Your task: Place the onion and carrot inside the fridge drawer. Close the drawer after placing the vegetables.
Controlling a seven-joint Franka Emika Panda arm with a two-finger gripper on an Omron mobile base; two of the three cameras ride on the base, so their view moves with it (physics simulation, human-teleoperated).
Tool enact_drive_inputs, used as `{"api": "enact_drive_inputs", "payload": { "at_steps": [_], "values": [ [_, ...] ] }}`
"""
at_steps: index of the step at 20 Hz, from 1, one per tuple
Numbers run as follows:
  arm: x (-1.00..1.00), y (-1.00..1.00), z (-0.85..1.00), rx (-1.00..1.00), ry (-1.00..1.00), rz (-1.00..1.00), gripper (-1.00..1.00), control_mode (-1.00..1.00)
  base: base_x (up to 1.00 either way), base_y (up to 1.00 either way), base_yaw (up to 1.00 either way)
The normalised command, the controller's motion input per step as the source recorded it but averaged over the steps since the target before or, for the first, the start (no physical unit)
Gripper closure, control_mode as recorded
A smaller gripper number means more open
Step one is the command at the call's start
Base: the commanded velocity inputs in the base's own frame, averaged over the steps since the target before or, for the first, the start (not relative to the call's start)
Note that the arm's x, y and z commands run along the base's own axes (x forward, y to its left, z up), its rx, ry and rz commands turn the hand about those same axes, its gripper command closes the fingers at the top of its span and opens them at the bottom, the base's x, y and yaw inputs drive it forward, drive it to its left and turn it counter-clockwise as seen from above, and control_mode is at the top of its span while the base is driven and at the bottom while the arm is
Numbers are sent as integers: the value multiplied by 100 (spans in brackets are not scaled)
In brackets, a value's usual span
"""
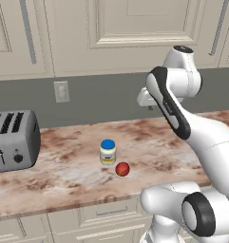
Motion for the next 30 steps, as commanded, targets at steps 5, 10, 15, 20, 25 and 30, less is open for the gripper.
{"api": "enact_drive_inputs", "payload": {
  "at_steps": [5,10,15,20,25,30],
  "values": [
    [-2,0,0,0,0,0,-100,-100,0,0,0],
    [-67,12,-51,-2,-2,-2,-100,-100,0,0,0],
    [-30,77,-100,-4,14,-21,-100,-100,0,0,0],
    [0,63,-100,1,30,-23,-100,-100,0,0,0],
    [10,51,-95,3,23,-14,-100,-100,0,0,0],
    [7,21,-62,1,2,-3,-100,-100,0,0,0]
  ]
}}
